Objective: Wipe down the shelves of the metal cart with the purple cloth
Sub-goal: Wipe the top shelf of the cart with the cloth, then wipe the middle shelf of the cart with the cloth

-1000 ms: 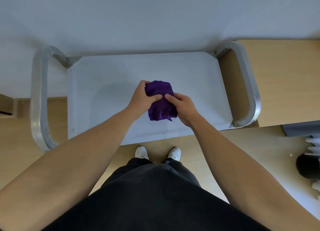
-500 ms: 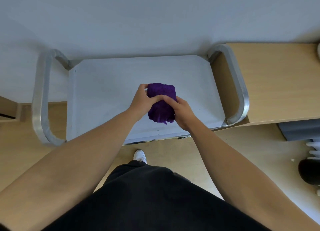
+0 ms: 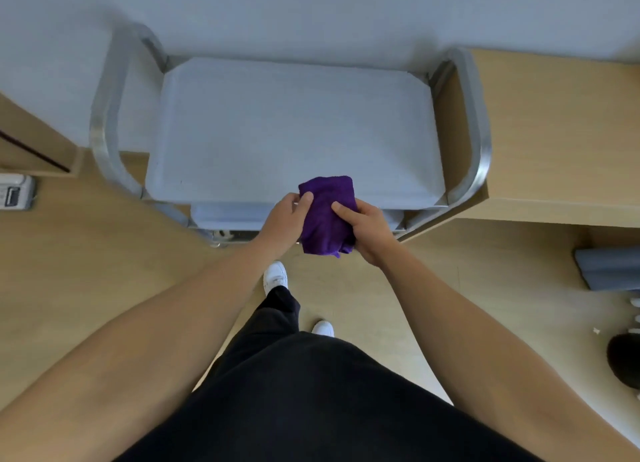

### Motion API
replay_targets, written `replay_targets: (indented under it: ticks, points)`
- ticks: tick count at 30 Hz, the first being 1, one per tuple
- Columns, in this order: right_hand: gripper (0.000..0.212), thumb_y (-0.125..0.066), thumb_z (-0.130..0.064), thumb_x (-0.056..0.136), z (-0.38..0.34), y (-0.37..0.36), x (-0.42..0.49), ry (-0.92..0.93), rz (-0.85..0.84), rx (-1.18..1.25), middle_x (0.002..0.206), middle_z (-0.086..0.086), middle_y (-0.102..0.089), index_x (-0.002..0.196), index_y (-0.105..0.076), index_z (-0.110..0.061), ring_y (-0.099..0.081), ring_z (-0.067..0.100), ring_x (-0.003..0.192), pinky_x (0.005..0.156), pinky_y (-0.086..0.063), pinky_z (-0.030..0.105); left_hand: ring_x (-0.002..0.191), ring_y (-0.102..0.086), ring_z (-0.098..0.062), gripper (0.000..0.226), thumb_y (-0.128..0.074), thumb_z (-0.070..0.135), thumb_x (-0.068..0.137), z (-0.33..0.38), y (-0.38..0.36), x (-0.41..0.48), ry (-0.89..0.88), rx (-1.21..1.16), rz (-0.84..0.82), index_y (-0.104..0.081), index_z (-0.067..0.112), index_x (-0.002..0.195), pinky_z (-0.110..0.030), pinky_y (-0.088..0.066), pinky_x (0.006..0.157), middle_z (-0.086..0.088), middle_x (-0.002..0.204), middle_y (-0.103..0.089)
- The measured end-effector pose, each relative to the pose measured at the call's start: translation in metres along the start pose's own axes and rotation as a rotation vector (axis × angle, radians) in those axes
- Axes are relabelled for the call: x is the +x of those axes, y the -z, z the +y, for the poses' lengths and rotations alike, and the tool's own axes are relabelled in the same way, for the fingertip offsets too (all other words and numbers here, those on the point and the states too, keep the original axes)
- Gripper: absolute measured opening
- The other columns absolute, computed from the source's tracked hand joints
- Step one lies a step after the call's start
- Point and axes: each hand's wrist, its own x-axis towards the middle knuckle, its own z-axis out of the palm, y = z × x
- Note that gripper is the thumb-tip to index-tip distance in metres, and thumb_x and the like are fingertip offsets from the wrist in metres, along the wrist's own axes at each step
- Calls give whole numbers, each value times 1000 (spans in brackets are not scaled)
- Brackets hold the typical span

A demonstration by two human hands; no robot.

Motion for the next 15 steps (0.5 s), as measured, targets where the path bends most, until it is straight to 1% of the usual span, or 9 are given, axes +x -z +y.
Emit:
replay_targets:
  ticks: [2,3,5,8,11,13,14,15]
  points:
    - [27,-70,-20,87,19,-4,-8,-42,10,-18,105,14,-72,108,-67,-4,-69,31,100,87,-56,46,86,-68,-19,43,-36,49,100,-21,9,-23,35,19,1,-59,14,107,-40,-55,82,-4,99,-69]
    - [27,-71,-20,86,27,-8,-12,-65,20,-29,104,15,-72,107,-68,-3,-69,32,100,87,-57,44,85,-69,-19,42,-36,46,101,-33,16,-33,51,53,-2,-61,13,105,-40,-54,83,-4,97,-70]
    - [26,-72,-21,86,42,-19,-18,-100,20,-56,103,14,-73,104,-68,-3,-69,32,99,84,-57,42,89,-67,-19,36,-40,41,100,-56,33,-50,74,176,-6,-63,13,104,-39,-52,86,1,97,-70]
    - [27,-73,-21,84,60,-43,-24,-118,13,-104,102,14,-73,104,-67,-4,-70,29,94,85,-57,44,96,-59,-18,26,-46,30,99,-87,62,-68,111,364,5,-61,13,110,-34,-47,84,4,103,-61]
    - [26,-71,-22,86,74,-72,-23,-123,46,-130,102,13,-72,104,-66,-5,-70,28,93,85,-58,45,91,-60,-21,28,-44,25,98,-110,89,-72,117,468,-9,-61,9,112,-38,-49,82,0,100,-60]
    - [24,-70,-23,86,79,-89,-22,-127,49,-115,102,12,-73,103,-66,-7,-70,29,95,85,-57,46,89,-62,-24,32,-41,28,98,-120,102,-71,124,448,3,-64,7,105,-39,-49,78,-5,98,-65]
    - [24,-70,-22,86,83,-103,-22,-127,52,-103,102,12,-73,104,-67,-7,-70,30,95,85,-57,46,89,-64,-24,36,-40,34,99,-124,112,-68,134,370,14,-65,7,100,-38,-50,77,-7,99,-68]
    - [23,-70,-22,86,85,-115,-21,-127,53,-87,102,13,-72,105,-67,-7,-70,30,96,85,-58,46,90,-66,-23,41,-39,40,99,-127,119,-63,155,238,13,-67,10,96,-38,-51,78,-6,100,-70]
